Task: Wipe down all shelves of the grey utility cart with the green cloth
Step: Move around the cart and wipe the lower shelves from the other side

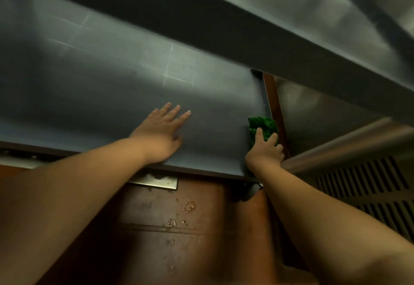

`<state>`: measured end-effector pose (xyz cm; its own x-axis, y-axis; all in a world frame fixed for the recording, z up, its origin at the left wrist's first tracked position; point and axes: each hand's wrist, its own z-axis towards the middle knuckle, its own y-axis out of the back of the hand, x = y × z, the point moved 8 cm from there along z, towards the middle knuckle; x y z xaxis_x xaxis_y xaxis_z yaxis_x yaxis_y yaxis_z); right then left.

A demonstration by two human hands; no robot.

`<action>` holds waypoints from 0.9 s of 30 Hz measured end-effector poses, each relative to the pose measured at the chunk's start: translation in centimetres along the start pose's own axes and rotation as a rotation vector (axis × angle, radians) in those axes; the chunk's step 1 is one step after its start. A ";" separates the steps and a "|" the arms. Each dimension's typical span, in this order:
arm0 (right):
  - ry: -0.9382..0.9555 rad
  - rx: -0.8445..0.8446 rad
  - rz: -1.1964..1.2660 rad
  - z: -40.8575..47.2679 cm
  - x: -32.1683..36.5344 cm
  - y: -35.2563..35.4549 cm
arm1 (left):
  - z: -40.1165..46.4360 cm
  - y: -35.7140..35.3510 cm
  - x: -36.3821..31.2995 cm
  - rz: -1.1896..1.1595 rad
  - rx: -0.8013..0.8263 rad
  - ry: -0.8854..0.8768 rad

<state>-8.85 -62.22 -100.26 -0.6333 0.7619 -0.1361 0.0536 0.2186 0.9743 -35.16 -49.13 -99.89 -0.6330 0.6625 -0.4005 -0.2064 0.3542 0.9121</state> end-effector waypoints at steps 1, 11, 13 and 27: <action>-0.015 -0.006 0.015 0.2 0.1 0.2 | -1.1 1.4 1.6 -0.005 -0.015 0.006; 0.013 -0.105 0.357 -3.5 12.3 3.3 | -7.3 7.3 11.6 -0.054 -0.062 0.142; 0.125 -0.125 0.420 -5.5 16.7 3.4 | -8.1 7.3 12.3 -0.051 -0.053 0.157; 0.819 -0.225 0.323 -18.8 37.6 4.6 | -13.6 8.3 19.0 -0.120 -0.057 0.359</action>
<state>-46.91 -44.08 -97.54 -0.9689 0.0746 0.2360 0.2262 -0.1203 0.9666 -59.07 -42.53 -98.72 -0.8209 0.3415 -0.4576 -0.3298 0.3707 0.8682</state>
